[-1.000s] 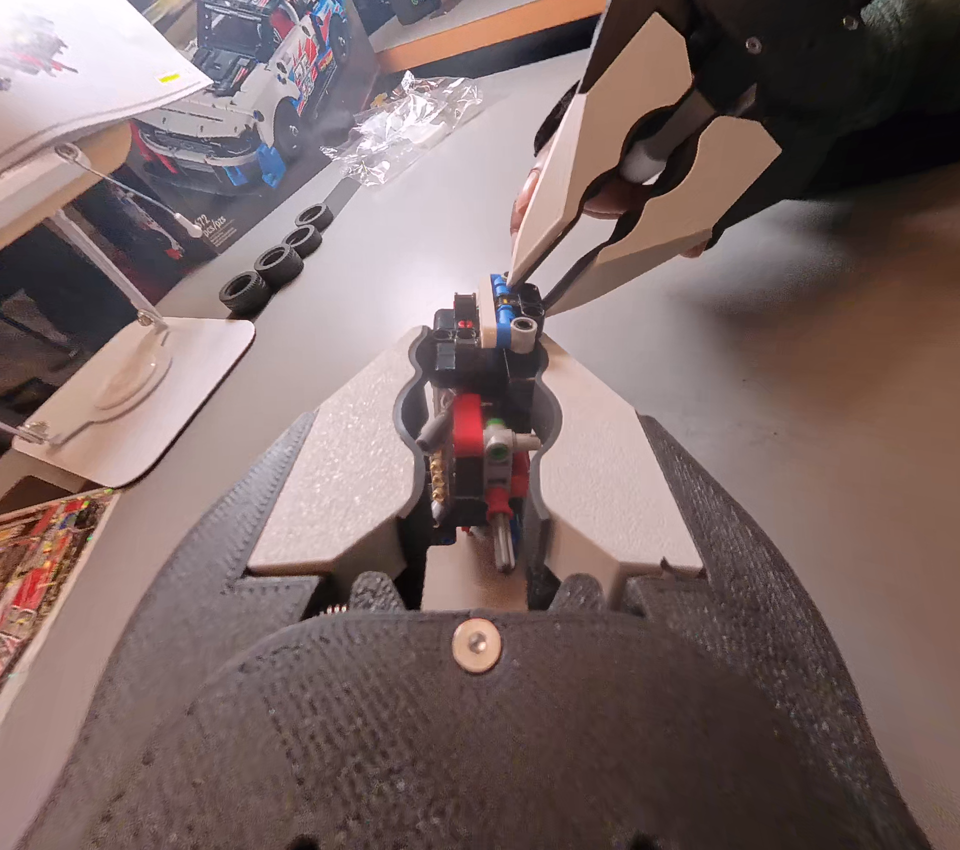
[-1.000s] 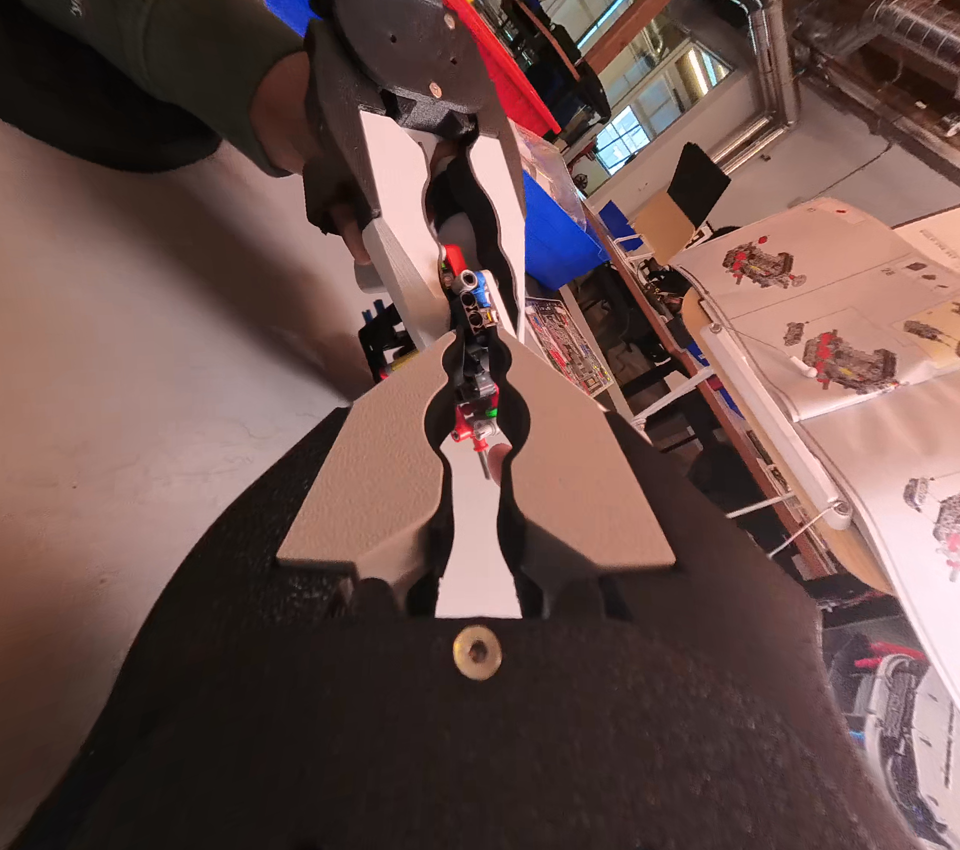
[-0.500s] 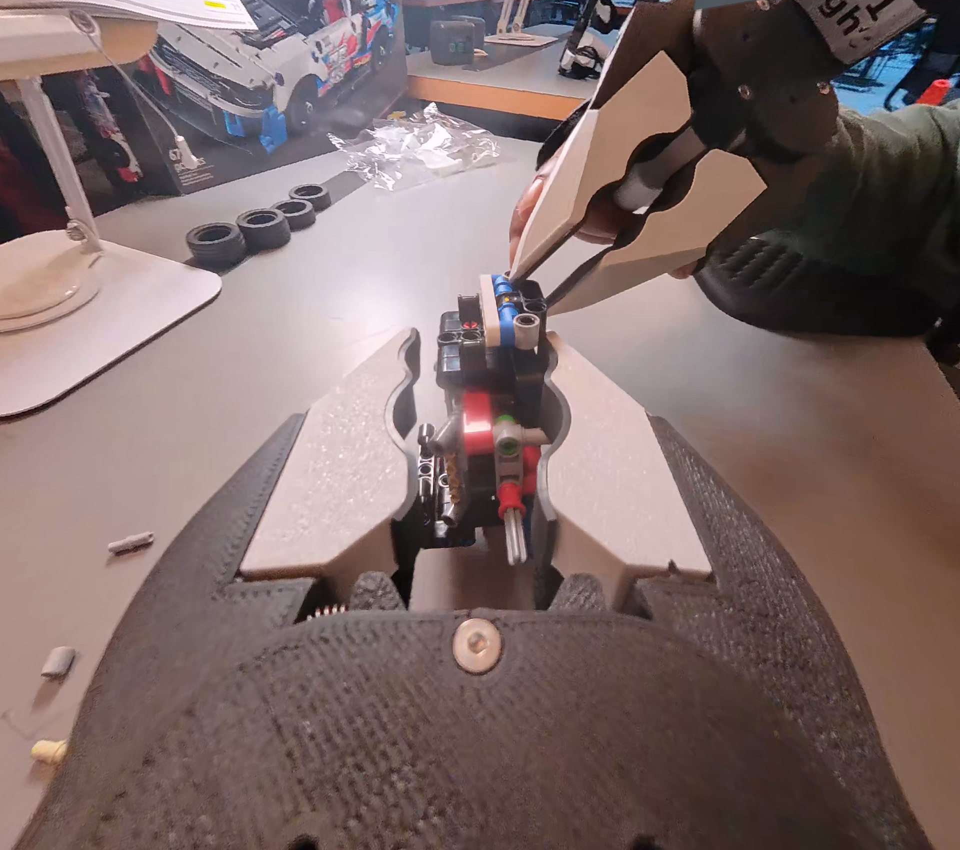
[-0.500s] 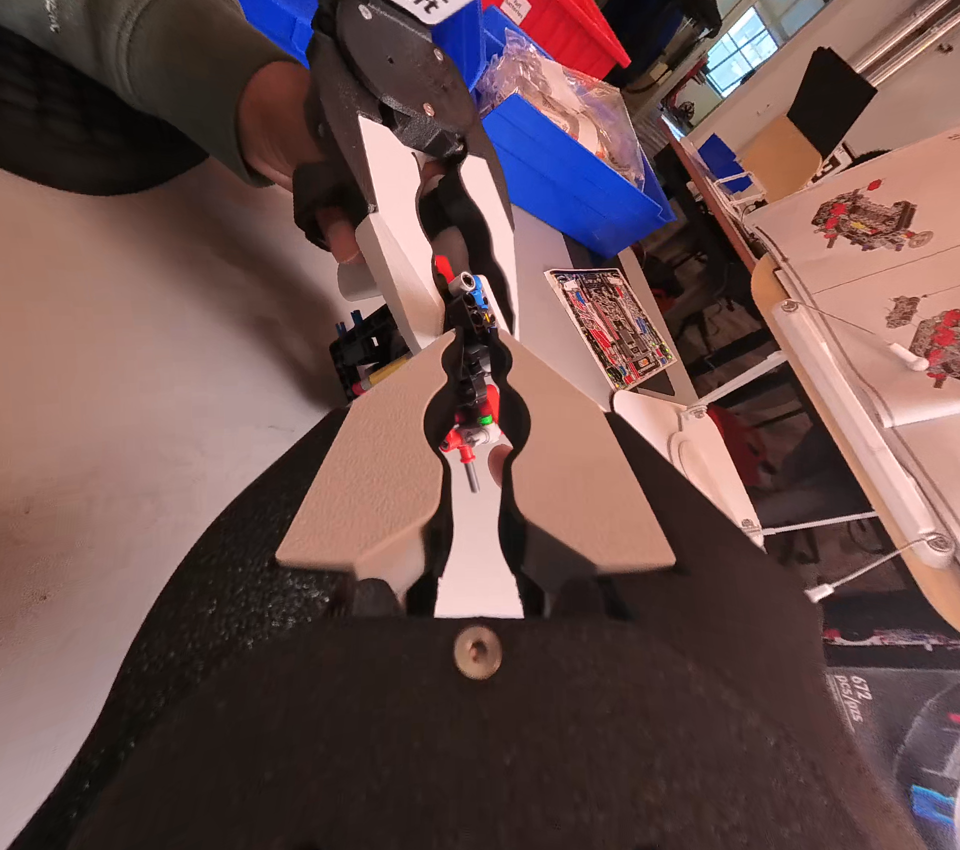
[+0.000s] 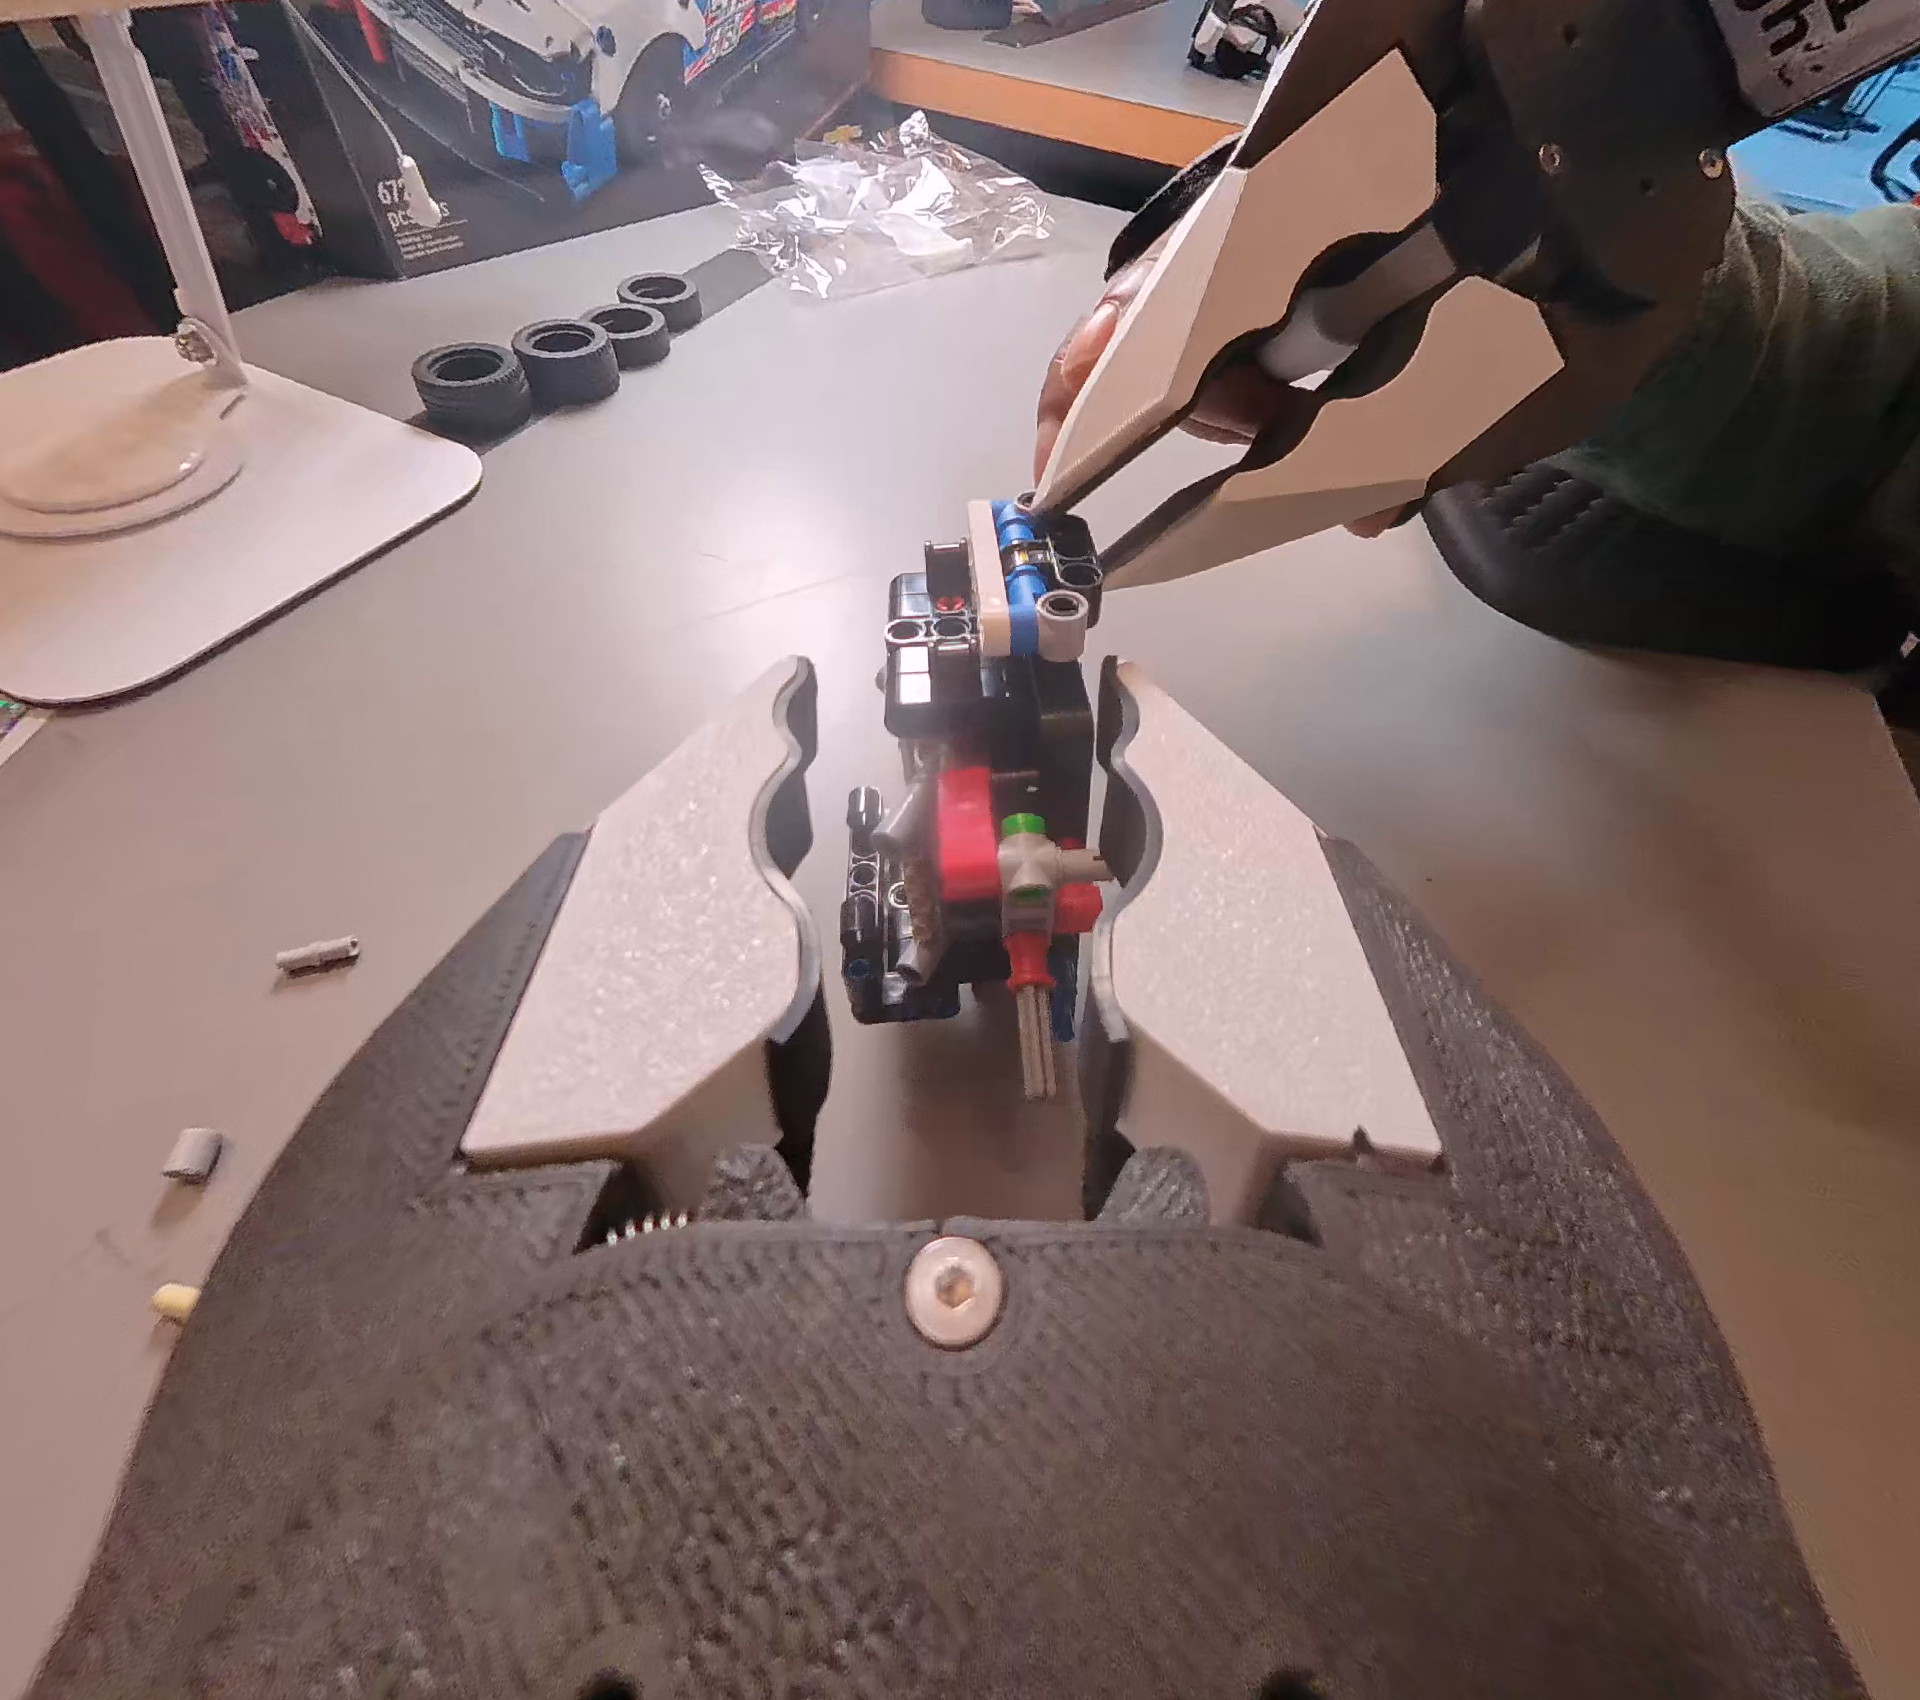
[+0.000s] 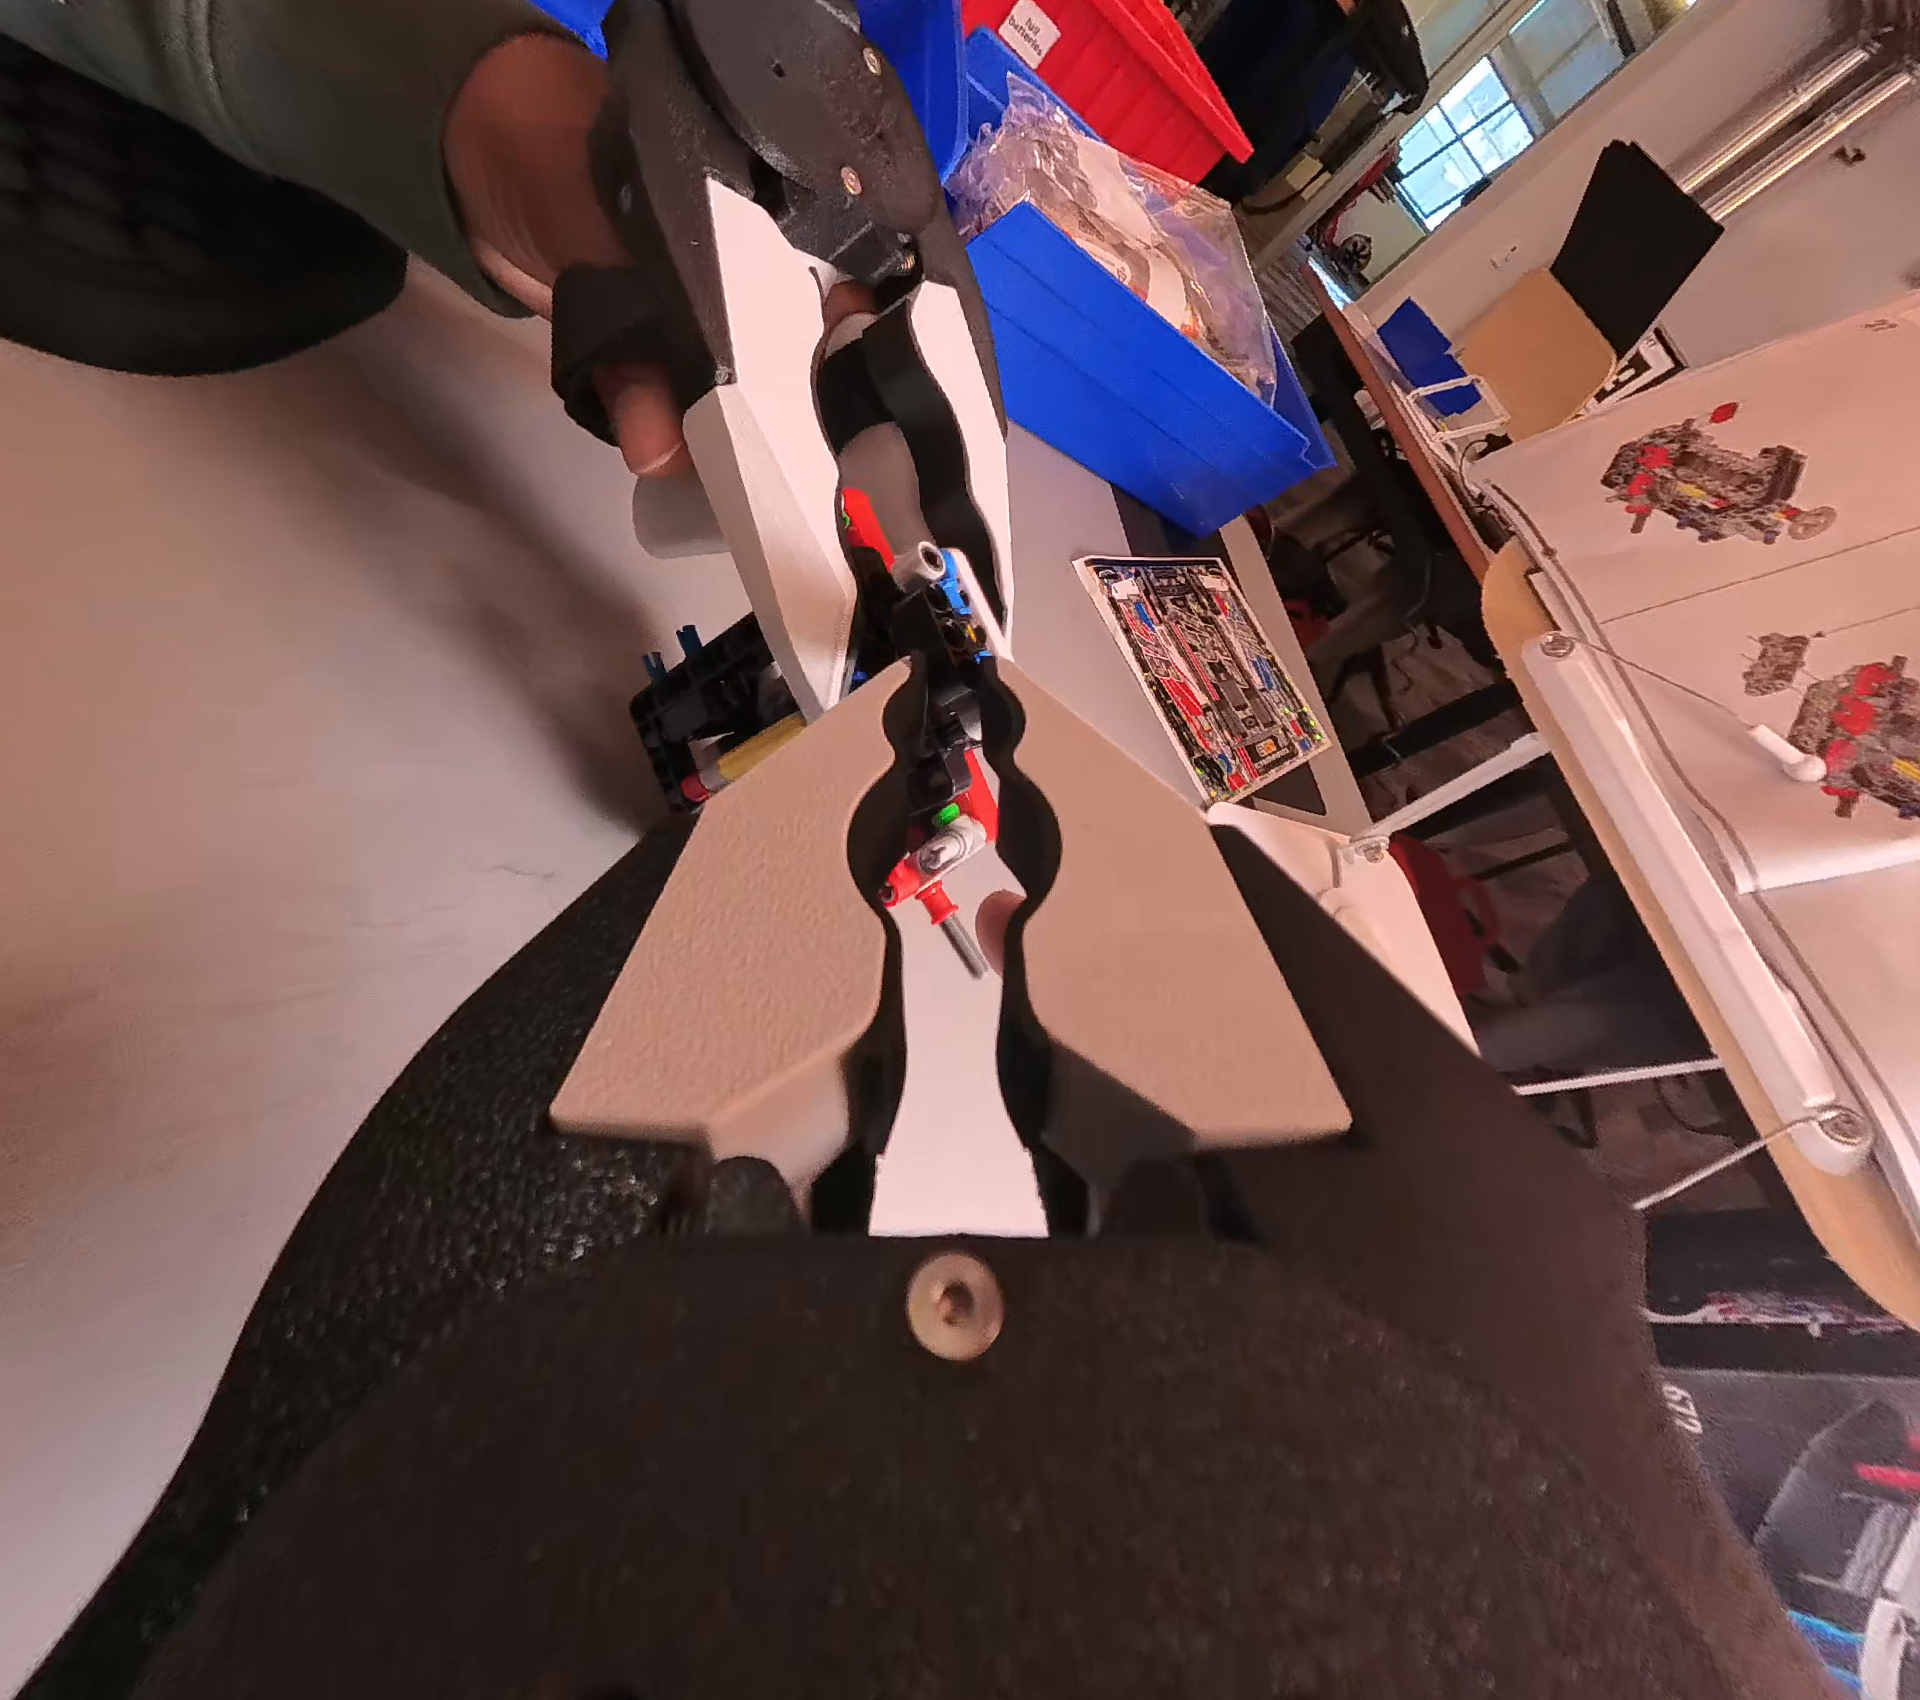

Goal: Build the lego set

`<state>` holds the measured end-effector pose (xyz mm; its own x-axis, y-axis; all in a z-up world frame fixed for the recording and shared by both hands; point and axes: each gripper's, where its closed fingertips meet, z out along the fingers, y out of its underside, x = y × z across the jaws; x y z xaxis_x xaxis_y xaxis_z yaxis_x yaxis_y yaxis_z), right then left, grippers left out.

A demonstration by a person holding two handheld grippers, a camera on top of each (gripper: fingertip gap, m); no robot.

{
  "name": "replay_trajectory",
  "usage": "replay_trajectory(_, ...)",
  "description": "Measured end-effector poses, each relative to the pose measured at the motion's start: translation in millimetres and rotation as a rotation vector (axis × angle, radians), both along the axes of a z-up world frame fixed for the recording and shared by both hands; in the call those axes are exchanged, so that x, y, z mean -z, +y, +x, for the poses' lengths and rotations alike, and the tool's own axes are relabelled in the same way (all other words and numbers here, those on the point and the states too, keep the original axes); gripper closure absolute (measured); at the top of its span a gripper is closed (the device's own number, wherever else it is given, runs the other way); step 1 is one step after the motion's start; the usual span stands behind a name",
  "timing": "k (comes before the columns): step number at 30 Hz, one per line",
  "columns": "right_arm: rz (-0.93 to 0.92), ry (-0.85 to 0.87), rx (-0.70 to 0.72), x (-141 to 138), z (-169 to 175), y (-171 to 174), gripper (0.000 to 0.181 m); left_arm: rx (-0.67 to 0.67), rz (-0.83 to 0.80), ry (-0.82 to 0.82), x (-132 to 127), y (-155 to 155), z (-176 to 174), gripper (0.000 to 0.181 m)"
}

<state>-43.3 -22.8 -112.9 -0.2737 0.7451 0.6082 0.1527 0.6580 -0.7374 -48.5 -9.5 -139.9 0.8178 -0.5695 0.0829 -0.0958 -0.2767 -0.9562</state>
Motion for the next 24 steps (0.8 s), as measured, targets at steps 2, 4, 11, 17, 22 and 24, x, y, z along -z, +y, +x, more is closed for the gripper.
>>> replay_trajectory(2, 0.003, 0.003, -0.001, 0.0, -0.6, 0.0, 0.172, 0.005, -0.001, 0.003, -0.1, 0.8, 0.7, 0.129)
replay_trajectory(4, 0.014, 0.006, 0.0, 0.2, -0.8, -0.1, 0.172, 0.014, 0.001, 0.009, -0.1, 1.4, 2.6, 0.13)
replay_trajectory(11, 0.074, -0.017, -0.004, 11.9, -0.4, -2.8, 0.173, 0.052, 0.007, 0.039, 2.0, 0.9, 13.4, 0.126)
replay_trajectory(17, 0.051, 0.013, -0.029, 15.2, 1.6, -7.6, 0.175, 0.059, 0.016, 0.094, 7.2, -5.9, 10.3, 0.119)
replay_trajectory(22, 0.054, 0.05, -0.051, 16.0, 4.4, -13.0, 0.175, 0.037, 0.04, 0.277, 16.4, -12.2, 3.2, 0.115)
replay_trajectory(24, 0.059, 0.056, -0.052, 16.2, 5.1, -13.3, 0.175, 0.018, 0.03, 0.354, 25.2, -12.5, -3.3, 0.119)
